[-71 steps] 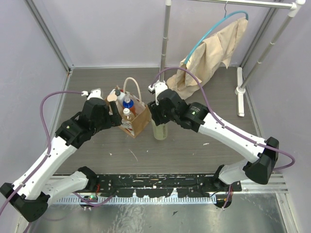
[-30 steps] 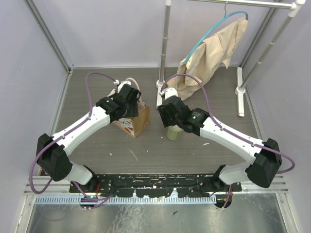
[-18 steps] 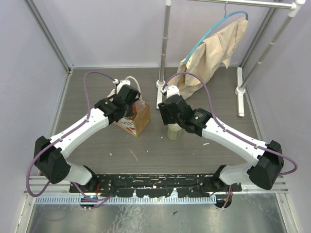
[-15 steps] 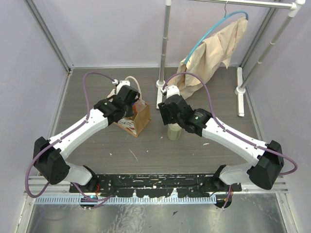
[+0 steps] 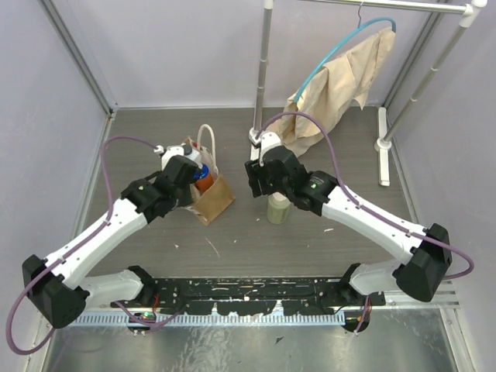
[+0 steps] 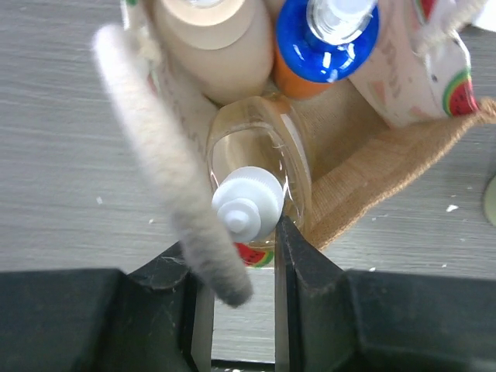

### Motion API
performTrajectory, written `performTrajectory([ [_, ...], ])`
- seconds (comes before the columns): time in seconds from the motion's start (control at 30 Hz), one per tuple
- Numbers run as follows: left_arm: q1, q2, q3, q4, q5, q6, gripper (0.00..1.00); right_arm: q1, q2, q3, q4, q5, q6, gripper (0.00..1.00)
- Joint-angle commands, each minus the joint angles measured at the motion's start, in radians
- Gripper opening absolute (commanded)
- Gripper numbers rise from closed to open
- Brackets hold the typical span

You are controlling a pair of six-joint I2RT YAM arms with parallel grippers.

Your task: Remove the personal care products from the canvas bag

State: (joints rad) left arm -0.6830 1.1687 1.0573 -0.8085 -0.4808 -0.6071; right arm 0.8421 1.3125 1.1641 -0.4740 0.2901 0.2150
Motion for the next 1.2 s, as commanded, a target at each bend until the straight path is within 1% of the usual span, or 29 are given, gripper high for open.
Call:
performTrajectory([
  [0.0,0.031,-0.08,-0.024,-0.134,-0.109,0.02,0.1,0.001,0.025,0.076,0.128,-0.174,-0.012,0.65],
  [0.03,0.041,-0.083,-0.027,-0.14,-0.11,0.02,0.1,0.002,0.035,0.089,0.141,-0.23,-0.013,0.65],
  [0.07,0.047,-0.084,-0.03,-0.142,-0.111,0.018,0.16,0.007,0.049,0.104,0.154,-0.265,-0.014,0.65],
  [0.13,0.05,-0.08,-0.03,-0.137,-0.104,0.019,0.4,0.026,0.08,0.141,0.173,-0.312,-0.021,0.64],
  [0.17,0.05,-0.076,-0.027,-0.138,-0.099,0.016,0.49,0.041,0.099,0.164,0.177,-0.322,-0.029,0.64],
  [0.23,0.05,-0.066,-0.022,-0.137,-0.088,0.007,0.64,0.075,0.138,0.209,0.19,-0.326,-0.051,0.64],
  [0.3,0.05,-0.056,-0.019,-0.134,-0.075,-0.002,0.71,0.092,0.18,0.252,0.204,-0.345,-0.062,0.64],
  [0.33,0.05,-0.054,-0.019,-0.129,-0.069,-0.007,0.72,0.096,0.207,0.265,0.22,-0.355,-0.065,0.64],
  [0.5,0.05,-0.071,-0.009,-0.134,-0.045,-0.035,0.76,0.097,0.317,0.338,0.263,-0.355,-0.083,0.64],
  [0.6,0.05,-0.128,0.003,-0.143,-0.017,-0.052,0.76,0.095,0.388,0.39,0.262,-0.353,-0.093,0.63],
  [0.8,0.051,-0.26,0.009,-0.082,0.115,-0.053,0.72,0.077,0.502,0.457,0.277,-0.363,-0.093,0.61],
  [0.87,0.05,-0.281,0.022,-0.086,0.161,-0.06,0.68,0.068,0.531,0.467,0.285,-0.362,-0.087,0.6],
  [0.97,0.05,-0.304,0.045,-0.113,0.194,-0.071,0.65,0.056,0.564,0.472,0.303,-0.353,-0.079,0.6],
  [1.17,0.05,-0.327,0.072,-0.106,0.287,-0.085,0.64,0.051,0.607,0.485,0.314,-0.298,-0.083,0.59],
])
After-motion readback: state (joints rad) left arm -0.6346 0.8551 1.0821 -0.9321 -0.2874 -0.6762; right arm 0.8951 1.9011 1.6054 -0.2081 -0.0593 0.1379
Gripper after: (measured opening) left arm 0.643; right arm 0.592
